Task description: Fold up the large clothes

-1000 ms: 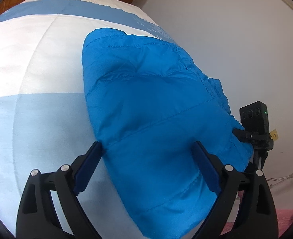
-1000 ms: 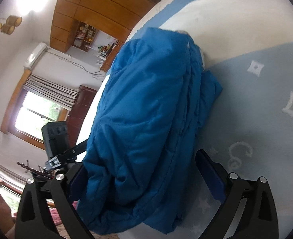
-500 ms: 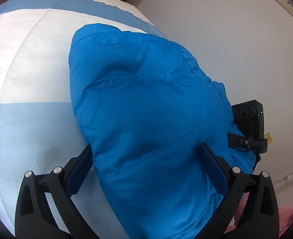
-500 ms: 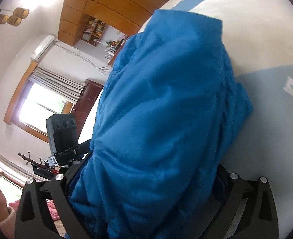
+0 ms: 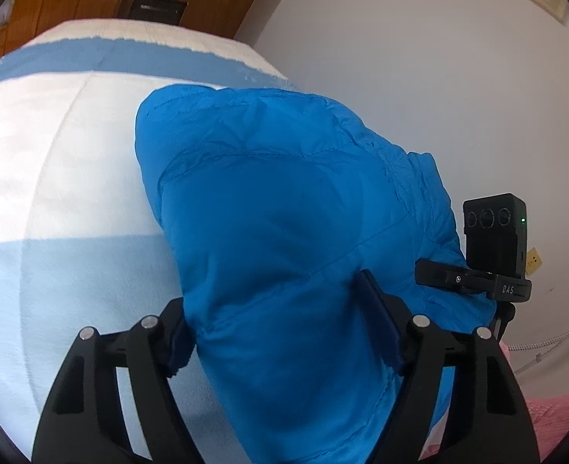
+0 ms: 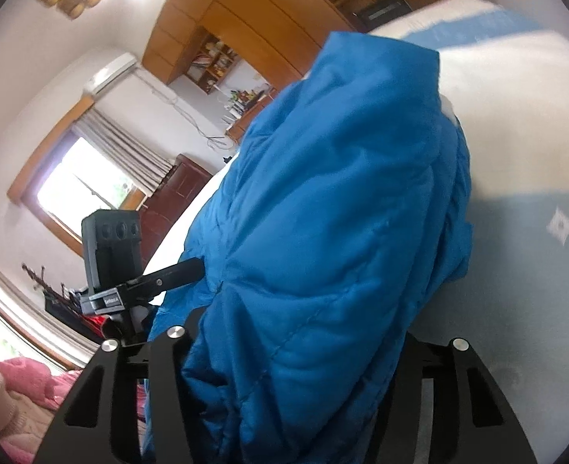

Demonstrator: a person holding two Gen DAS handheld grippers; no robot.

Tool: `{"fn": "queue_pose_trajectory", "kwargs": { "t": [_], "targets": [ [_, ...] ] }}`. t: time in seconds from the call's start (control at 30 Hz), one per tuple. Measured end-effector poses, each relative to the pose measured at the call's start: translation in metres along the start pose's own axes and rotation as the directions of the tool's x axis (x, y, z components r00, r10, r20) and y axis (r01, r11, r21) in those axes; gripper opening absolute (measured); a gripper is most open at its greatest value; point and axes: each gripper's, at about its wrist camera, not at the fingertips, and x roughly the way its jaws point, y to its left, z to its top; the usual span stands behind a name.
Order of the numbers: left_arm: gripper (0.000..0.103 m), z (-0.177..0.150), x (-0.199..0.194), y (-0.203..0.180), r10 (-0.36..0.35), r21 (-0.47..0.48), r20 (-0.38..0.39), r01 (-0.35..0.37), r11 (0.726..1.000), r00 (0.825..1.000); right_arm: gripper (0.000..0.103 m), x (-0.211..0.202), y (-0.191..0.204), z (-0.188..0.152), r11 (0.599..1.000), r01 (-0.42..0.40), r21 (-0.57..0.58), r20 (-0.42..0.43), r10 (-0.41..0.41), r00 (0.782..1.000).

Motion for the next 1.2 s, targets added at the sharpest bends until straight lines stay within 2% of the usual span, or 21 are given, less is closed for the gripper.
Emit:
{"fn": "queue_pose_trajectory", "kwargs": {
  "t": [0.2, 0.3, 0.6, 0.77, 0.93, 1.03, 1.13, 1.2],
  "targets": [
    [0.073, 0.017, -0.029, 0.002, 0.039, 0.026, 0.098, -0.042, 0.999, 0.994, 0.055, 0.000, 0.020, 0.026, 0.994, -0.018, -0.104, 0.014, 0.020, 1.000],
    [0.073, 0.032, -0.037, 0.011, 0.075, 0.020, 0.135, -0.078, 0.997, 0.988, 0.055, 0.013, 0.023, 0.046, 0.991, -0.038, -0.132, -0.003, 0.038, 0.999],
    [0.073, 0.077, -0.044, 0.057, 0.171, -0.047, 0.195, -0.165, 0.985, 0.966, 0.055, 0.098, 0.014, 0.132, 0.980, -0.124, -0.158, -0.087, 0.112, 0.990],
    [0.073, 0.092, -0.055, 0.052, 0.214, -0.093, 0.184, -0.200, 0.975, 0.959, 0.055, 0.147, -0.008, 0.161, 0.981, -0.151, -0.123, -0.134, 0.135, 0.982],
    [0.073, 0.092, -0.060, 0.053, 0.230, -0.137, 0.146, -0.210, 0.968, 0.962, 0.055, 0.184, -0.034, 0.168, 0.986, -0.154, -0.071, -0.178, 0.139, 0.974],
    [0.073, 0.091, -0.049, 0.074, 0.238, -0.157, 0.111, -0.219, 0.963, 0.965, 0.056, 0.199, -0.046, 0.159, 0.989, -0.141, -0.038, -0.203, 0.130, 0.971],
    [0.074, 0.083, -0.052, 0.077, 0.238, -0.129, 0.121, -0.223, 0.966, 0.964, 0.058, 0.201, -0.053, 0.155, 0.987, -0.163, -0.002, -0.199, 0.160, 0.967],
    [0.076, 0.083, -0.044, 0.075, 0.252, -0.125, 0.117, -0.237, 0.963, 0.961, 0.063, 0.209, -0.052, 0.154, 0.986, -0.164, 0.027, -0.203, 0.166, 0.965]
  ]
}}
